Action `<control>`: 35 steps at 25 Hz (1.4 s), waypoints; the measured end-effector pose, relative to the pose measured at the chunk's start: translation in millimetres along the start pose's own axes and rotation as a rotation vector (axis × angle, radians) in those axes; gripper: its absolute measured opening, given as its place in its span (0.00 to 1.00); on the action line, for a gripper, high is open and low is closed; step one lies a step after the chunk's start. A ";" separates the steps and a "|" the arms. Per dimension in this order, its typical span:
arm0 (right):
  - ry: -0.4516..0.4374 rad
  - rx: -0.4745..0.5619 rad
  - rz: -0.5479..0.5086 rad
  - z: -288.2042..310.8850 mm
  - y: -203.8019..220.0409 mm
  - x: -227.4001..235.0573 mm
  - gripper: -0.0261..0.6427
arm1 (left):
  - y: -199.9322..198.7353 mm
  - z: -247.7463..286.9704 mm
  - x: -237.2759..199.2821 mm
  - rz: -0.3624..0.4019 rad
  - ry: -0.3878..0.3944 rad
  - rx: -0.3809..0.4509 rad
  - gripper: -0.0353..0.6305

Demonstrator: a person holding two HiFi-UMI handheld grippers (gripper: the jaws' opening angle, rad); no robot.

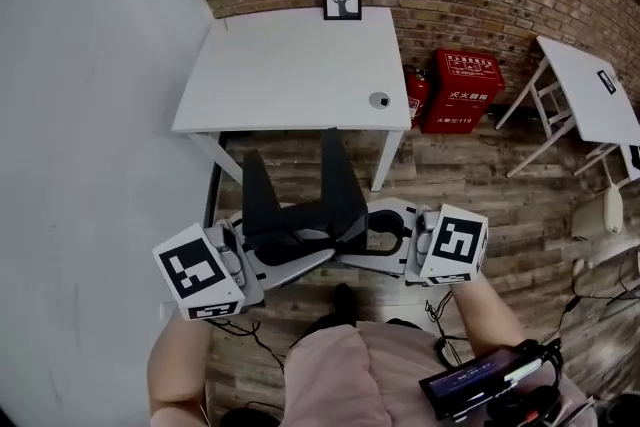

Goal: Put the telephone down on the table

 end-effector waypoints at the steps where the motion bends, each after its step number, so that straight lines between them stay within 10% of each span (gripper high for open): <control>1: 0.008 0.001 0.000 4.1 -1.9 6.3 0.31 | -1.8 -2.5 -7.8 0.005 0.007 -0.001 0.30; 35: 0.053 0.016 0.172 23.2 39.4 263.8 0.31 | -8.7 65.5 -277.5 -0.127 0.094 -0.061 0.30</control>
Point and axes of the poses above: the fingertips, and each gripper's own axes: z forward along the fingers, x to its right, y out of its underside, the point moved 7 cm from there along -z, backward along the fingers, and after that the axes turned 3 degrees about -z, right-handed, at the moved point
